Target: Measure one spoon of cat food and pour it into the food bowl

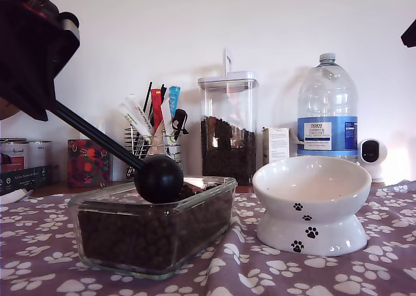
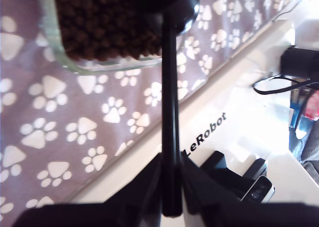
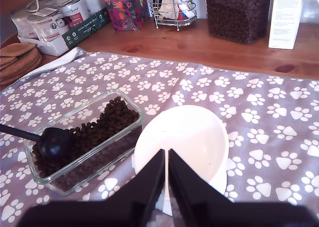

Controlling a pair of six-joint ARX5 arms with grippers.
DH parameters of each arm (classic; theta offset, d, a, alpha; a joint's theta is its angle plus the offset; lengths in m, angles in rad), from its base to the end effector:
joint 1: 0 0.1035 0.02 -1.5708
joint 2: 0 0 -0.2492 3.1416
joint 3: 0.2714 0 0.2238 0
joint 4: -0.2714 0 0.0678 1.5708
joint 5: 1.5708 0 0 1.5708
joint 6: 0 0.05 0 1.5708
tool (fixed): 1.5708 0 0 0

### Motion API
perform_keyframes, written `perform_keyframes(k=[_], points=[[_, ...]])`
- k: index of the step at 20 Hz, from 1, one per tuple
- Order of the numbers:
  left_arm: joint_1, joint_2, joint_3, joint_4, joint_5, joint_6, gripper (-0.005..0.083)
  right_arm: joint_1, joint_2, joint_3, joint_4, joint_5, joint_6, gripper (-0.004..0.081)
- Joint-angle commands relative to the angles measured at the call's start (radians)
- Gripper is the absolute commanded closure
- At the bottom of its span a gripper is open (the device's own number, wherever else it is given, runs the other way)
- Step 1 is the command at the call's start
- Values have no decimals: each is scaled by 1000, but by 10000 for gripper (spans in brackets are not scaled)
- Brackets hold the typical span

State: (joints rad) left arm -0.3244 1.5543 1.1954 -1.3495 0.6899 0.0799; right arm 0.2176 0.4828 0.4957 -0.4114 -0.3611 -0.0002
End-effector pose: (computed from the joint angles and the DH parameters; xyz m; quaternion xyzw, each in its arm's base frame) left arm 0.2024 -0.1016 0.2277 -0.1140 0.7282 -0.3484 0.5792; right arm 0.1131 0.0431 0.2375 0.0141 0.1974 0.2797 0.9395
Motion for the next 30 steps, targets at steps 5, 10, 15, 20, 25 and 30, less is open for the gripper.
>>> perform_keyframes(k=[5, 10, 15, 20, 25, 30], points=[[3, 26, -29, 39, 5, -12, 795, 5, 5, 10, 11, -7, 3, 780], [3, 124, -29, 29, 69, 0, 795, 5, 5, 10, 19, -7, 3, 780], [21, 194, -29, 36, 113, 5, 795, 5, 5, 10, 26, -7, 3, 780], [78, 202, -26, 95, 85, -29, 795, 5, 5, 10, 25, -8, 3, 780], [126, 205, -26, 103, 79, -31, 795, 5, 5, 10, 25, -8, 3, 780], [142, 208, -26, 77, 251, -27, 795, 5, 5, 10, 25, -24, 3, 780]])
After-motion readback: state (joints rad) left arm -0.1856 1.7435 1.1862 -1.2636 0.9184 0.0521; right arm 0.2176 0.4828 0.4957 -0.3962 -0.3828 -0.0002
